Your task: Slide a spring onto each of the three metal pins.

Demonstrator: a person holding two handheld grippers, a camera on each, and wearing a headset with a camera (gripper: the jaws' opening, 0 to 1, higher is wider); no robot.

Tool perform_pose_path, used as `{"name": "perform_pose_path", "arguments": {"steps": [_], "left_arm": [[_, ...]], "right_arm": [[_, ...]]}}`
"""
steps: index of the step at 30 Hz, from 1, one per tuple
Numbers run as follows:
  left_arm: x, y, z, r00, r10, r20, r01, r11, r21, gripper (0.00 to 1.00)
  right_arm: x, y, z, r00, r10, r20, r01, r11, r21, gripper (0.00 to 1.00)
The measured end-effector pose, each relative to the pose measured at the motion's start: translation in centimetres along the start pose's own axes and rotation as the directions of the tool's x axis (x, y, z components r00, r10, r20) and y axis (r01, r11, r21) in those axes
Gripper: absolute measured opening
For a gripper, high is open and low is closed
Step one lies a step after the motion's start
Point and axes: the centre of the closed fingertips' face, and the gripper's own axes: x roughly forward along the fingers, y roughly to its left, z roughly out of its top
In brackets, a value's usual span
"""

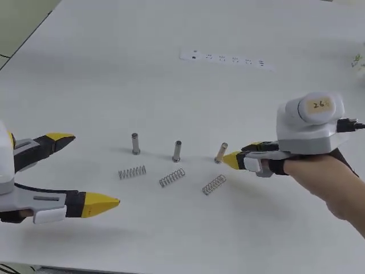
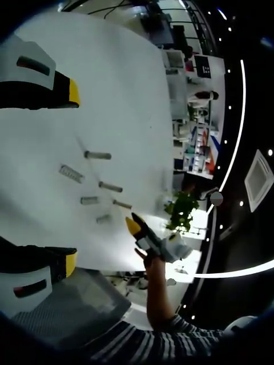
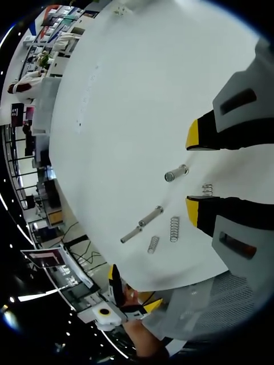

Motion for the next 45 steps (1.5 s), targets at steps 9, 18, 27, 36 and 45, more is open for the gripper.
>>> {"name": "perform_pose_path", "arguments": {"steps": [9, 18, 27, 36, 45], "left_arm": [[-0.1, 0.0, -0.2, 1.0, 0.002, -0.005, -0.002, 1.0, -0.002, 0.98], [-0.5, 0.1, -0.3, 0.9999, 0.007, -0.009, -0.007, 1.0, -0.008, 0.98], [-0.5, 0.1, -0.4, 0.9999, 0.007, -0.013, -0.007, 1.0, -0.009, 0.98], [-0.5, 0.0, -0.3, 0.9999, 0.004, -0.014, -0.004, 1.0, -0.006, 0.98], [-0.5, 0.0, -0.4, 0.9999, 0.003, -0.017, -0.003, 1.0, -0.004, 0.98]], "right_arm": [[-0.2, 0.9, -0.3, 0.9973, 0.064, -0.036, -0.068, 0.991, -0.112, 0.31], [-0.4, 2.6, -0.6, 0.9845, 0.143, -0.101, -0.162, 0.961, -0.224, 0.3], [-0.4, 3.8, -1.6, 0.9653, 0.177, -0.192, -0.243, 0.879, -0.41, 0.35], [-0.6, 5.2, -2.3, 0.9404, 0.23, -0.251, -0.334, 0.765, -0.551, 0.38], [0.4, 5.2, -3.1, 0.9281, 0.207, -0.31, -0.368, 0.637, -0.677, 0.37]]}}
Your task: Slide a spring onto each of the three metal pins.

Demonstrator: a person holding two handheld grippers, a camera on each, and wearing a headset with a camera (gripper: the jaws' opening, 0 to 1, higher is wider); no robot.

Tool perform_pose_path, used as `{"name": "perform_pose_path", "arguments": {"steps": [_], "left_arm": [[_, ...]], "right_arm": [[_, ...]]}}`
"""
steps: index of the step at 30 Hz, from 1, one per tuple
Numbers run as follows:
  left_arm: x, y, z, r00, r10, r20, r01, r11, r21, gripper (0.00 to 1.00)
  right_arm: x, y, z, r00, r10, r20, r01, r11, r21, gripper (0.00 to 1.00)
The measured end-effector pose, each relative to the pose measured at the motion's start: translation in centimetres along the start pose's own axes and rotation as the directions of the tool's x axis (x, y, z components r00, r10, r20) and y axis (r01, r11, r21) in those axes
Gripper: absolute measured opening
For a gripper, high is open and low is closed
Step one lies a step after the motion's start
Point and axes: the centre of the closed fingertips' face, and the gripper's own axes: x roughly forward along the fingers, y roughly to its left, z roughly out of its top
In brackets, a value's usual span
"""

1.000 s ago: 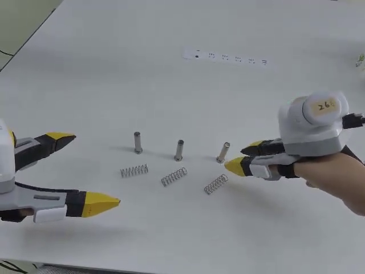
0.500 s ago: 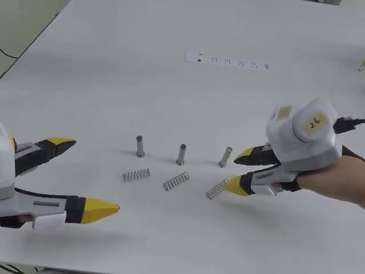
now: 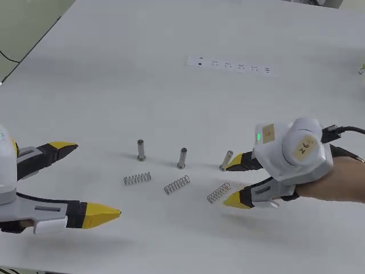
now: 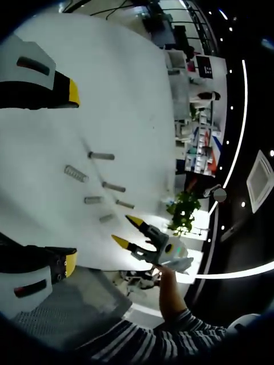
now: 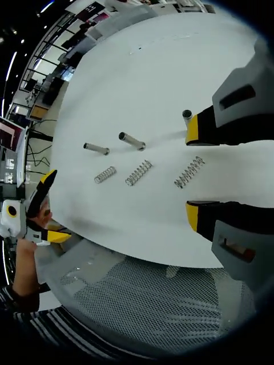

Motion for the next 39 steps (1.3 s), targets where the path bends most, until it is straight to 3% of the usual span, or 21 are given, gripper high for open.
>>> {"name": "perform_pose_path", "arguments": {"steps": [3, 16, 24, 39], "left_arm": [[-0.1, 0.1, 0.0, 1.0, 0.003, 0.003, -0.003, 1.0, -0.003, 0.98], [-0.2, 0.0, -0.2, 1.0, 0.001, -0.001, -0.001, 1.0, -0.002, 0.98], [0.0, -0.1, 0.1, 1.0, -0.003, 0.006, 0.003, 1.0, 0.0, 0.98], [0.1, -0.1, 0.0, 1.0, -0.005, 0.003, 0.005, 1.0, -0.004, 0.98]], "right_arm": [[0.4, 0.1, -0.2, 0.9999, 0.013, -0.008, -0.013, 0.999, -0.039, 0.4], [1.8, -0.1, -1.2, 0.9969, 0.048, -0.062, -0.056, 0.989, -0.136, 0.24], [2.5, -0.3, -1.2, 0.9962, 0.052, -0.069, -0.06, 0.991, -0.122, 0.22], [3.0, 0.0, -2.8, 0.9927, 0.055, -0.108, -0.065, 0.993, -0.094, 0.14]]}}
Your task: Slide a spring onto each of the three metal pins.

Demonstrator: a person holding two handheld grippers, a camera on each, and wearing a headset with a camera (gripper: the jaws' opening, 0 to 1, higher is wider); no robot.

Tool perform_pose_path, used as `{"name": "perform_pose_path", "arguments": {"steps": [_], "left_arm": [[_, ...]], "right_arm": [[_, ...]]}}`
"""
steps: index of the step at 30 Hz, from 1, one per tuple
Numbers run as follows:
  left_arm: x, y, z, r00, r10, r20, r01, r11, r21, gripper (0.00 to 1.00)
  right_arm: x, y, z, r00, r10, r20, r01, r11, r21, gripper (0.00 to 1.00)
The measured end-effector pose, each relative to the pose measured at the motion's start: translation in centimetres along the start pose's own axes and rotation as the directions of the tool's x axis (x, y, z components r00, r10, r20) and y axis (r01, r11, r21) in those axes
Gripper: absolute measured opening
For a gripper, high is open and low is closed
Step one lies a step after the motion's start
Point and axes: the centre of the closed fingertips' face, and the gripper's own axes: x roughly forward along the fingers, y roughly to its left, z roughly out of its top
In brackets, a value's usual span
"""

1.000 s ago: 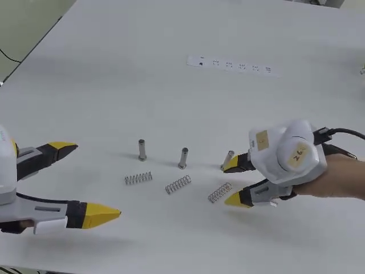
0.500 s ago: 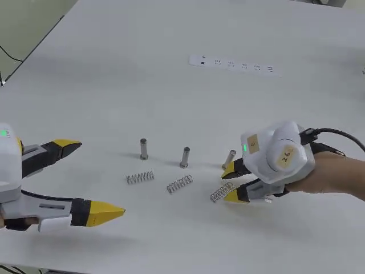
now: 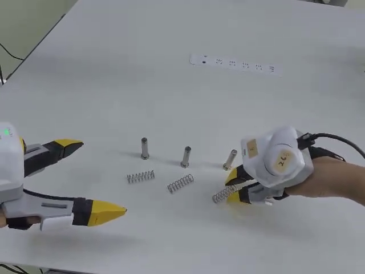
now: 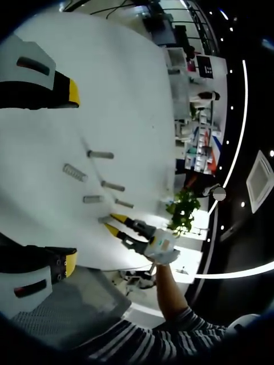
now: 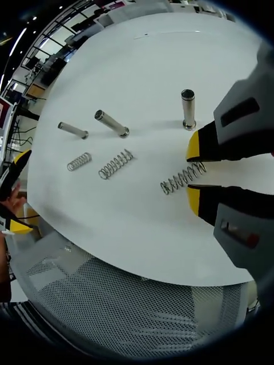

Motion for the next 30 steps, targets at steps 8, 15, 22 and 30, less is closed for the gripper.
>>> {"name": "perform_pose_path", "arguments": {"steps": [8, 15, 22, 30], "left_arm": [[0.1, -0.2, -0.2, 1.0, -0.005, -0.006, 0.005, 1.0, 0.0, 0.98], [0.1, -0.5, -0.1, 0.9999, -0.014, -0.006, 0.014, 1.0, 0.003, 0.98], [0.6, -1.7, -0.4, 0.9988, -0.043, -0.021, 0.044, 0.999, 0.015, 0.98], [1.0, -2.5, -0.3, 0.9976, -0.066, -0.022, 0.066, 0.998, 0.024, 0.98]], "right_arm": [[0.0, 0.1, -0.3, 0.9998, -0.018, 0.011, 0.017, 0.999, 0.027, 0.08], [-0.4, -0.1, 0.0, 0.9985, -0.029, 0.045, 0.024, 0.995, 0.099, 0.08], [-1.1, -0.1, 0.3, 0.9973, -0.041, 0.061, 0.034, 0.992, 0.12, 0.08], [-1.9, 0.5, 1.1, 0.9958, -0.047, 0.079, 0.036, 0.99, 0.134, 0.08]]}}
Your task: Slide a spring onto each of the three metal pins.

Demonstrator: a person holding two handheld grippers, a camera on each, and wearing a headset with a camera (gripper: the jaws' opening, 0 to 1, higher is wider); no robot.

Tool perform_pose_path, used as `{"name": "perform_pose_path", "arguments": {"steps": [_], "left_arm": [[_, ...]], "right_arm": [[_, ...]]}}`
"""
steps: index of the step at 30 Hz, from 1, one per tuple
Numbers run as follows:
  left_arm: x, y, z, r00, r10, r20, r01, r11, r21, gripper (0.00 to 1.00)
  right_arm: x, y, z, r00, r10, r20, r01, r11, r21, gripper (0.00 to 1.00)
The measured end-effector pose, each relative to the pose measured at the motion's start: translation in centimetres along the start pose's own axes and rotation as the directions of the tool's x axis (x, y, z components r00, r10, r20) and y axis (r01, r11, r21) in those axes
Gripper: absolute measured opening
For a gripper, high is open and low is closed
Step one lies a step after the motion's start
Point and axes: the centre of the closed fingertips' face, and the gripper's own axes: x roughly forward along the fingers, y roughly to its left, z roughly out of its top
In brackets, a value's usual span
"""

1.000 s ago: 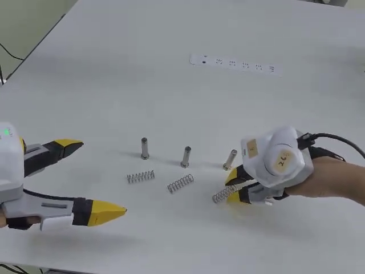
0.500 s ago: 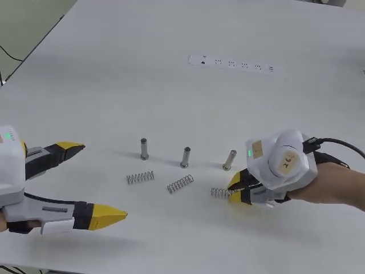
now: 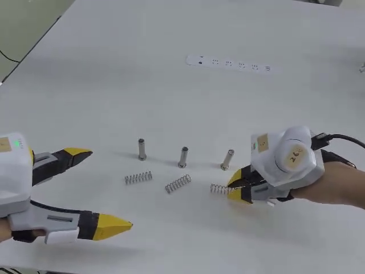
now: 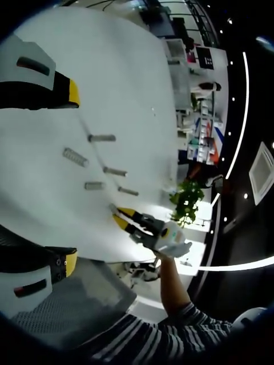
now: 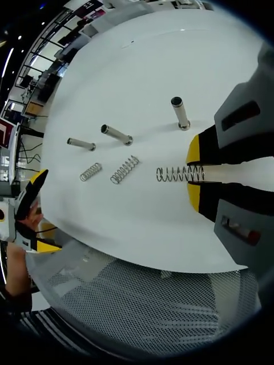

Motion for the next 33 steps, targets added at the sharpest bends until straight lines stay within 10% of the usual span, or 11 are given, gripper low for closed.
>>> {"name": "perform_pose_path", "arguments": {"steps": [33], "left_arm": [[3.2, -3.1, 0.7, 0.9852, -0.171, -0.015, 0.171, 0.984, 0.047, 0.68]], "right_arm": [[-1.3, 2.0, 4.9, 0.9989, 0.0, 0.046, 0.001, 1.0, -0.023, 0.08]]}}
